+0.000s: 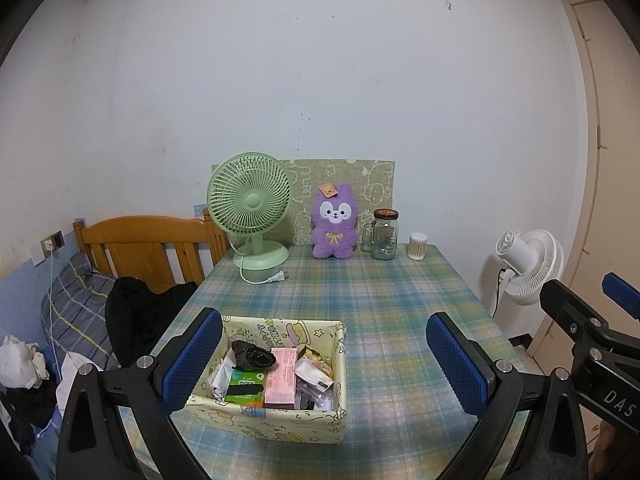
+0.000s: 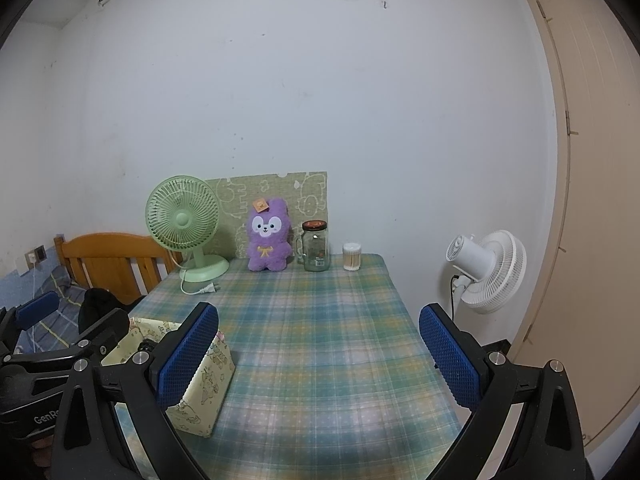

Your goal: Organize soft objects

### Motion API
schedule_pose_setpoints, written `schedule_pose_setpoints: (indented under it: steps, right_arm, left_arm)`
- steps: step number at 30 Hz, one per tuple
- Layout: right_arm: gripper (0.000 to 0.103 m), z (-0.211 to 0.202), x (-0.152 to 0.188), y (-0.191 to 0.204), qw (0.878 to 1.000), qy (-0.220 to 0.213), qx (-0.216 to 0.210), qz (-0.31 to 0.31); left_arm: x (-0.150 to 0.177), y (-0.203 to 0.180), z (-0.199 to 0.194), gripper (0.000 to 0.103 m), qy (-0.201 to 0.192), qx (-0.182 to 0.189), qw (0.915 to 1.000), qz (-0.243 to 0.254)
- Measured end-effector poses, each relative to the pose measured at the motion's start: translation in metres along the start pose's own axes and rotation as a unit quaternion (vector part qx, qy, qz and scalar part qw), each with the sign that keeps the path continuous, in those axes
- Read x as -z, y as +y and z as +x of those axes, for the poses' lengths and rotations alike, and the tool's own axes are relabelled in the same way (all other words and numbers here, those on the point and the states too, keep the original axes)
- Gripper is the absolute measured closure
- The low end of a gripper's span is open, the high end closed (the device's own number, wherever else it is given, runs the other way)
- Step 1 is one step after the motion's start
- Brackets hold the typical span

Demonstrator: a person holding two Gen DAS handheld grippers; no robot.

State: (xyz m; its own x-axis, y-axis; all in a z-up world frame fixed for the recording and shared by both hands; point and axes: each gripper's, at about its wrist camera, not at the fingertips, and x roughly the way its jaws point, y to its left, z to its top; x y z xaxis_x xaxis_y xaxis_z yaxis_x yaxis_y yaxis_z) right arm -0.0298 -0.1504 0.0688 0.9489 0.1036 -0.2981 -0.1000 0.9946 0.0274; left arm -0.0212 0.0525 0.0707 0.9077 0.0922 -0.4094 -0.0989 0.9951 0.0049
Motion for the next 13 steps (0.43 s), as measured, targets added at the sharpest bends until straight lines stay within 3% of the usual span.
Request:
schedule_pose_setpoints:
  steps: [13]
  right_arm:
    - [0.001,0.007,0.0026,0.002,1.0,0.009,0.002,-0.002]
  left_arm:
    - [0.001,0.0034,0.0054,0.0,0.006,0.001,1.0,0.001]
